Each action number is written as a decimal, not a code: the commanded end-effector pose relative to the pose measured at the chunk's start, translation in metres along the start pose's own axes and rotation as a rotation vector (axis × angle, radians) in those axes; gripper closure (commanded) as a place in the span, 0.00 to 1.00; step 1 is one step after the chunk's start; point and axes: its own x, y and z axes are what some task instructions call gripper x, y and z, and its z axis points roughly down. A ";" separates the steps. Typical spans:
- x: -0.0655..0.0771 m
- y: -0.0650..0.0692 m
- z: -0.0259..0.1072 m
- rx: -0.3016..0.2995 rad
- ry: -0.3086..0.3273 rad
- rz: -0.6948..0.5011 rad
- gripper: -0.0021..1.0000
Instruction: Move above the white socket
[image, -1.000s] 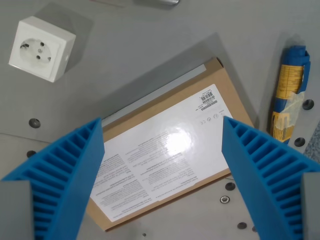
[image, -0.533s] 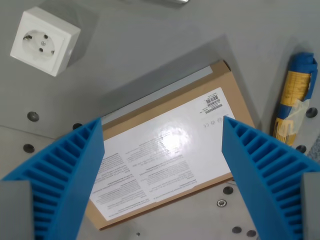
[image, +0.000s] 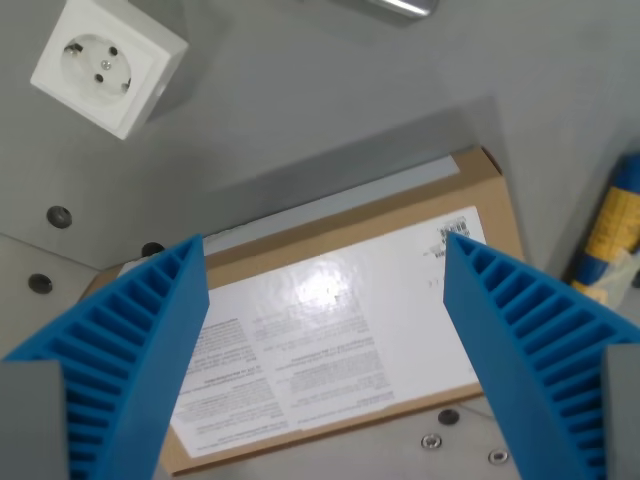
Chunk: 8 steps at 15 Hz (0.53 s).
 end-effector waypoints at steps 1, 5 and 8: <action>-0.002 -0.012 0.013 -0.027 0.128 -0.281 0.00; 0.001 -0.025 0.029 -0.023 0.130 -0.395 0.00; 0.005 -0.035 0.042 -0.020 0.136 -0.475 0.00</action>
